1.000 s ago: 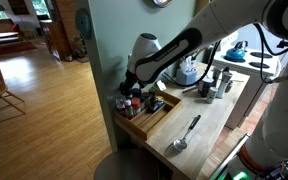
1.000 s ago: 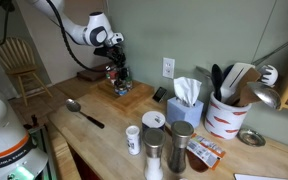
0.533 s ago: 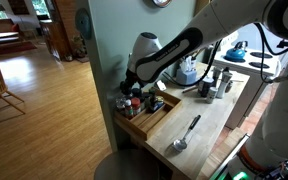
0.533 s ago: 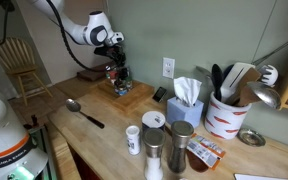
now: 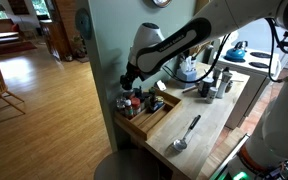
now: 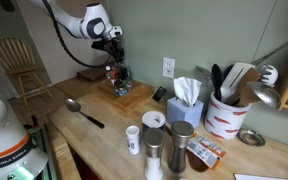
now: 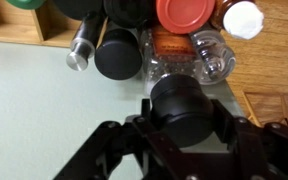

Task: Remove the black paper bottle from the box

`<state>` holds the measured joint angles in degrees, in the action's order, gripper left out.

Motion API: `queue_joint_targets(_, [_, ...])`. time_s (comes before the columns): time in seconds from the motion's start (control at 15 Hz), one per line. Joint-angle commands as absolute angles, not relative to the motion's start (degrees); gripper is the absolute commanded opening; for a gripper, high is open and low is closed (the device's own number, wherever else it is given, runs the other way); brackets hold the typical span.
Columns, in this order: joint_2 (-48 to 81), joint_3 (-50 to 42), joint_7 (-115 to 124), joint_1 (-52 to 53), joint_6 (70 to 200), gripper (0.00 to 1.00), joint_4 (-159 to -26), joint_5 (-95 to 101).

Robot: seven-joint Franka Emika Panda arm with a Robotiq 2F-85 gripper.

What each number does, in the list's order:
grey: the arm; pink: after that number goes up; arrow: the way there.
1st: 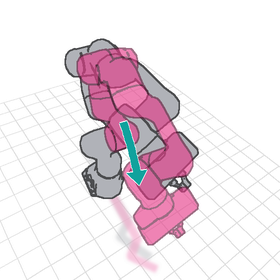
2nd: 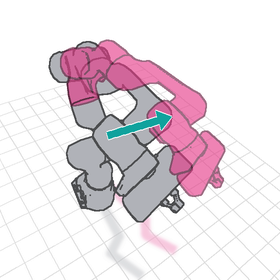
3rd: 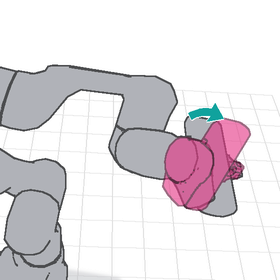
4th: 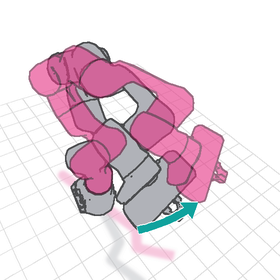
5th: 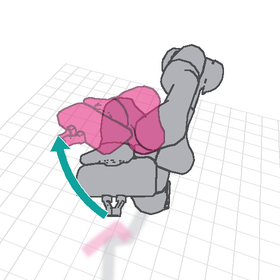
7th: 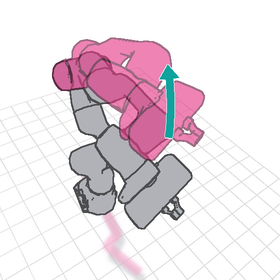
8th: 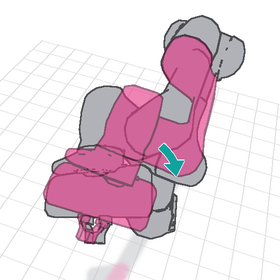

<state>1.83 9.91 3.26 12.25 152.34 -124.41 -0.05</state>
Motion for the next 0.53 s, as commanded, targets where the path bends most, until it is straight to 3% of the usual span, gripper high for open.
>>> queue_joint_targets(0.0, [-2.01, 10.30, 3.26, 11.65, 148.02, 0.34, -124.00, -3.57])
queue_joint_targets(0.47, [-5.78, 9.47, 3.65, 10.82, 143.60, 0.34, -120.79, -8.50])
